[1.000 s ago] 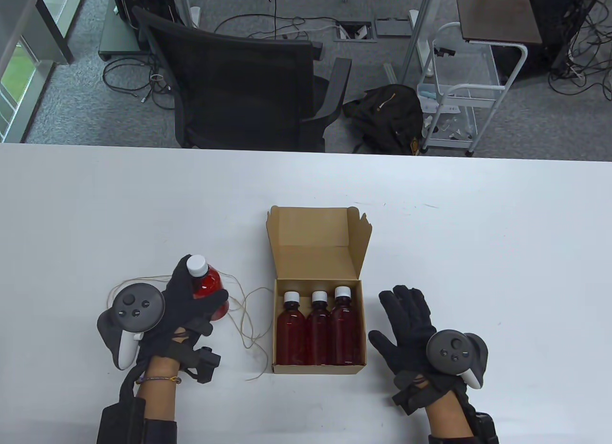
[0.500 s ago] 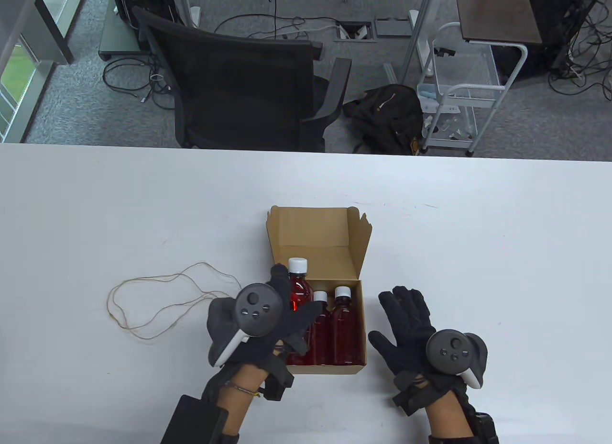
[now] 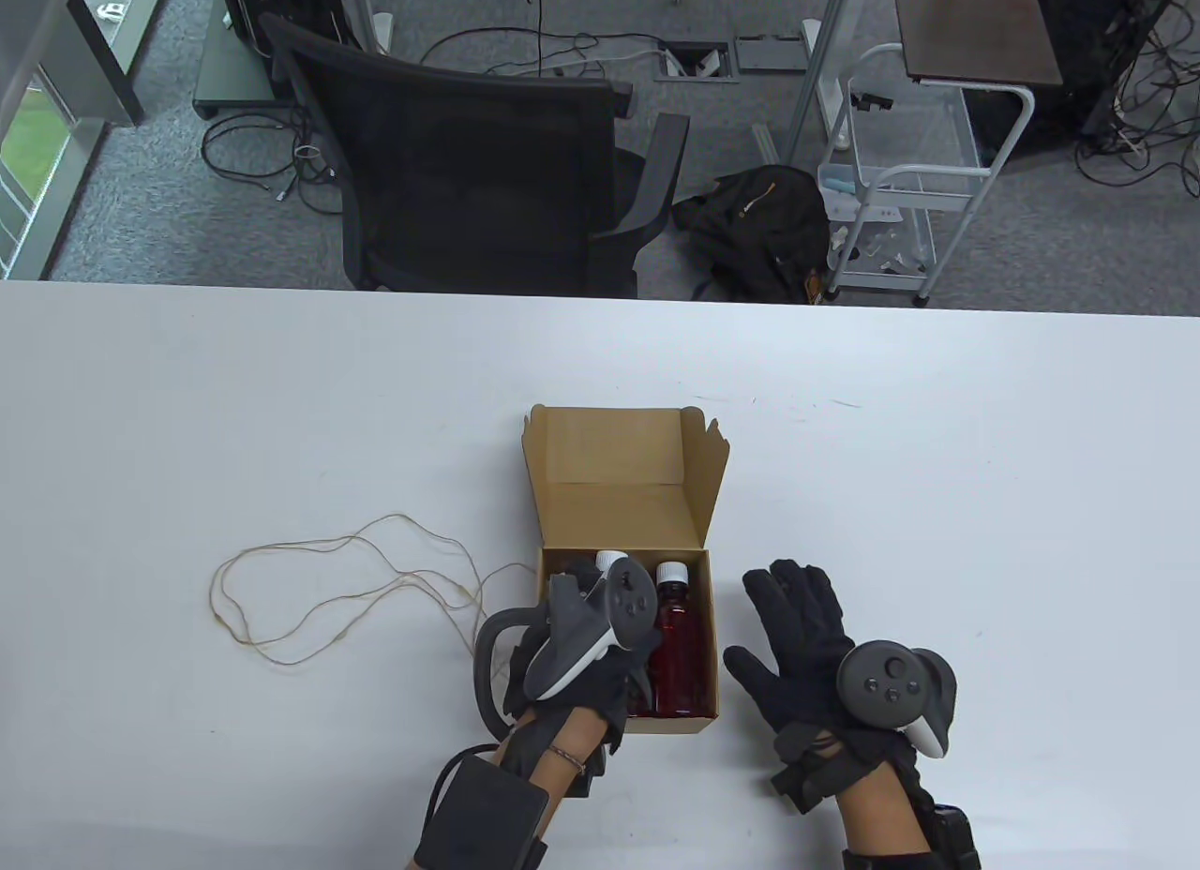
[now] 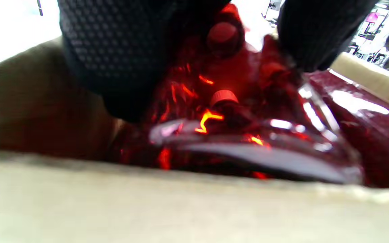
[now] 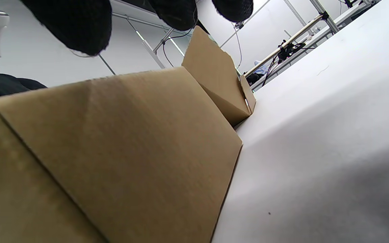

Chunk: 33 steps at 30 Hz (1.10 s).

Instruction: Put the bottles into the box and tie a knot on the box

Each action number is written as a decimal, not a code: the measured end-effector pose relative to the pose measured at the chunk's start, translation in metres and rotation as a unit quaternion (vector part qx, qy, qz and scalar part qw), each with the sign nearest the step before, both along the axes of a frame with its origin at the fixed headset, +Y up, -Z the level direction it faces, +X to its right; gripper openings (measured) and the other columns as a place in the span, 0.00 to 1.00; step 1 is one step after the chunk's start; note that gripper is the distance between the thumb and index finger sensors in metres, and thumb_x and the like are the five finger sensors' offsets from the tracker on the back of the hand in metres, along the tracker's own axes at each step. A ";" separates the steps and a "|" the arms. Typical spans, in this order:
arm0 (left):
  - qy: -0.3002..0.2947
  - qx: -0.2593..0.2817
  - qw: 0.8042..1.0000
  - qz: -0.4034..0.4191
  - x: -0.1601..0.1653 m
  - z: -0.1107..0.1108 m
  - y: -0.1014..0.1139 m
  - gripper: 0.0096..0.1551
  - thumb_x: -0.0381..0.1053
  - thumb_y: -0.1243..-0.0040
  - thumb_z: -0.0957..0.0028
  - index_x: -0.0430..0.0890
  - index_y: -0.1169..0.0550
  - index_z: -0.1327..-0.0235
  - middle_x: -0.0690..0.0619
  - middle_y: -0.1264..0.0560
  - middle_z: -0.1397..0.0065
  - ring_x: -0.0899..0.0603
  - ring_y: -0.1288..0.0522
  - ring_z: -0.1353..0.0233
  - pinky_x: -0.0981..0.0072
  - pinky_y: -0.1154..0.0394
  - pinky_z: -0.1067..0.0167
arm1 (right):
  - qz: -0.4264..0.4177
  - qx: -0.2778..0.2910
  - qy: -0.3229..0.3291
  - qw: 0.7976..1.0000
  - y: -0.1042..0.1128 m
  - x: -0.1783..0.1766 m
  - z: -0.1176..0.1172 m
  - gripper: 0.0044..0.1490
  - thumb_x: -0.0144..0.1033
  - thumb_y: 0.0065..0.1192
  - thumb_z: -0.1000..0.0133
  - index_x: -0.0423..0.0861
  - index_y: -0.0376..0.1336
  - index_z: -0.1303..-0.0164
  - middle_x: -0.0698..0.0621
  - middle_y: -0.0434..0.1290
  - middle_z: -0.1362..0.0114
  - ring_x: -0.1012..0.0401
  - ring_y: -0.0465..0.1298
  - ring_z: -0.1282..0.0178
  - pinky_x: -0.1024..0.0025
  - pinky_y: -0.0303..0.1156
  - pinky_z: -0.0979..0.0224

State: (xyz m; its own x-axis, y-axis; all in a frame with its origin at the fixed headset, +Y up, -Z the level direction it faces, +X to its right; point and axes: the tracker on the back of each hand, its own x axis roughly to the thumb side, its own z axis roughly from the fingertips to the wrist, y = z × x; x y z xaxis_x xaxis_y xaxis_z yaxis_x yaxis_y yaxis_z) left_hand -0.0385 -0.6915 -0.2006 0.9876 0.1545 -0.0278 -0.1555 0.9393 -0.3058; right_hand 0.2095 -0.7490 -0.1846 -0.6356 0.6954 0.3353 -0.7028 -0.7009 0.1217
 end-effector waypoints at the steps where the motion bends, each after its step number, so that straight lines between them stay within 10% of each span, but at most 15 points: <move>1: 0.000 0.001 1.000 0.001 -0.001 0.001 0.001 0.61 0.70 0.31 0.46 0.28 0.37 0.19 0.24 0.22 0.29 0.33 0.10 0.49 0.63 0.12 0.58 | 0.000 0.000 0.000 1.000 0.000 0.000 0.000 0.52 0.56 0.58 0.44 0.42 0.46 0.16 0.31 0.42 0.16 0.32 0.37 0.22 0.31 0.37 0.27; 15: -0.011 0.192 0.954 0.229 -0.072 0.025 0.048 0.57 0.67 0.33 0.46 0.35 0.39 0.15 0.29 0.27 0.22 0.29 0.17 0.34 0.49 0.17 0.44 | 0.000 -0.008 0.003 1.000 -0.002 -0.001 -0.001 0.52 0.57 0.58 0.44 0.42 0.46 0.16 0.31 0.43 0.16 0.32 0.37 0.22 0.31 0.37 0.27; 23: 0.033 0.146 0.884 0.444 -0.126 0.020 -0.024 0.61 0.65 0.32 0.46 0.36 0.47 0.13 0.27 0.39 0.15 0.22 0.31 0.23 0.36 0.28 0.33 | -0.061 -0.035 0.039 0.997 -0.011 -0.003 -0.005 0.56 0.62 0.57 0.45 0.44 0.44 0.15 0.32 0.41 0.15 0.32 0.36 0.22 0.29 0.36 0.28; 33: 0.011 0.072 0.871 0.485 -0.141 0.015 -0.068 0.61 0.64 0.32 0.46 0.37 0.48 0.12 0.27 0.44 0.12 0.20 0.38 0.19 0.32 0.34 0.30 | -0.119 -0.063 0.050 0.990 -0.021 -0.011 -0.005 0.59 0.63 0.60 0.46 0.41 0.44 0.15 0.31 0.41 0.15 0.31 0.36 0.22 0.29 0.37 0.27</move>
State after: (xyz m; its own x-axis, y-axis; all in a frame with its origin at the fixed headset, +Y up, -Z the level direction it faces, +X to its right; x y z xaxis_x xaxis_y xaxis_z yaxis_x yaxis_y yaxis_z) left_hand -0.1792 -0.7592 -0.1855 0.3897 0.9199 0.0438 -0.9020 0.3908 -0.1833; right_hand 0.1990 -0.7702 -0.1894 -0.4166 0.8617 0.2897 -0.8264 -0.4917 0.2743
